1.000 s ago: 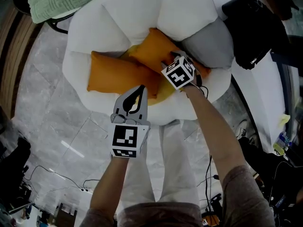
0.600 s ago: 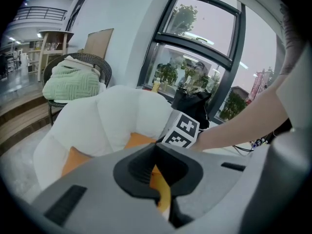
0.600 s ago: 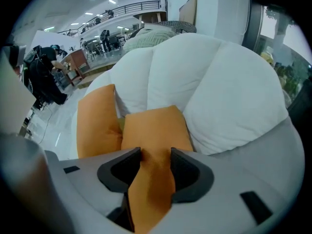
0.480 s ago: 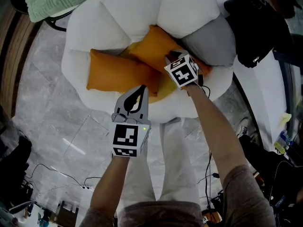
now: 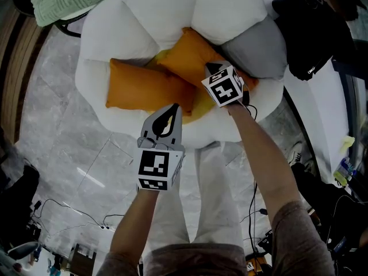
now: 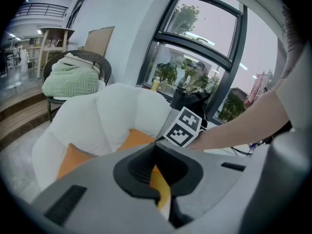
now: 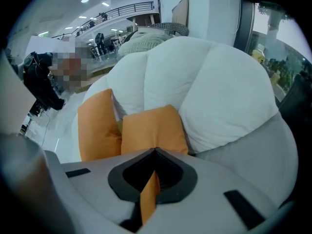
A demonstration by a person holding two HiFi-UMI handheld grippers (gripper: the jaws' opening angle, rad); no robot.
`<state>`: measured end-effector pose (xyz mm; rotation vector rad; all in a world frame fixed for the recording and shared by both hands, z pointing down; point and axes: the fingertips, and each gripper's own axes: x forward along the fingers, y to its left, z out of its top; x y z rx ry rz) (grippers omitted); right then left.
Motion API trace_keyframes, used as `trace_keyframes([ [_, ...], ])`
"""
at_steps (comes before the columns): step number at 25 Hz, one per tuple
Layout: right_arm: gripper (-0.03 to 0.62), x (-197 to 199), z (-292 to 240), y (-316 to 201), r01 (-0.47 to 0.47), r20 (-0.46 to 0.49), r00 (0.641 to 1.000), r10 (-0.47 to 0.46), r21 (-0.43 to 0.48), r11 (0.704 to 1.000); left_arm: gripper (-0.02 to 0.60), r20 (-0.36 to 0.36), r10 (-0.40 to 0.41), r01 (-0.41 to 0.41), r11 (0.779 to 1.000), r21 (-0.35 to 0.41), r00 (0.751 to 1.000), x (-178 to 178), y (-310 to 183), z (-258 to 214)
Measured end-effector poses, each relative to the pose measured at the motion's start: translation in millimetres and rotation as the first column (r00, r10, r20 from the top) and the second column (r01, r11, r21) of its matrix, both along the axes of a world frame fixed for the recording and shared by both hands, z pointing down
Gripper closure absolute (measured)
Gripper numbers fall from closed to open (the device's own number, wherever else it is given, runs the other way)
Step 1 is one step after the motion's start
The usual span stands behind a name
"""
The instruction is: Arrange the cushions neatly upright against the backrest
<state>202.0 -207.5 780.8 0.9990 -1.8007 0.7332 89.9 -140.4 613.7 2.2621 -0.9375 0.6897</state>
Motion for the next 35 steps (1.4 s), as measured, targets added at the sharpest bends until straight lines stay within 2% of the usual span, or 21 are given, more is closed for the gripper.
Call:
trace_keyframes([
  [8, 0.576, -2.6, -38.5, 9.8, -0.095, 0.079, 0.993, 0.088, 0.095, 0.991, 0.577, -0.014, 0.016, -0.016, 1.000, 0.009, 1.000, 4.9, -4.6, -14.8],
  [14, 0.576, -5.6, -78.4, 11.8, -0.217, 0.169, 0.966, 0.194, 0.135, 0.967, 0.577, -0.026, 0.031, -0.031, 0.999, 0.031, 0.999, 14.2, -9.0, -41.7],
  [24, 0.577, 11.6, -152.3, -0.3, -0.416, 0.299, 0.889, 0.347, 0.212, 0.884, 0.577, -0.029, 0.058, -0.056, 0.997, 0.045, 0.998, 27.0, -11.2, -76.4],
  [29, 0.577, 24.6, -187.1, -5.5, -0.461, 0.334, 0.866, 0.371, 0.251, 0.851, 0.577, -0.028, 0.067, -0.065, 0.997, 0.051, 0.997, 36.9, -13.6, -92.0],
  [35, 0.576, 36.1, -214.3, -16.0, -0.484, 0.354, 0.855, 0.379, 0.283, 0.828, 0.577, -0.023, 0.087, -0.085, 0.995, 0.054, 0.996, 48.9, -14.8, -107.1],
])
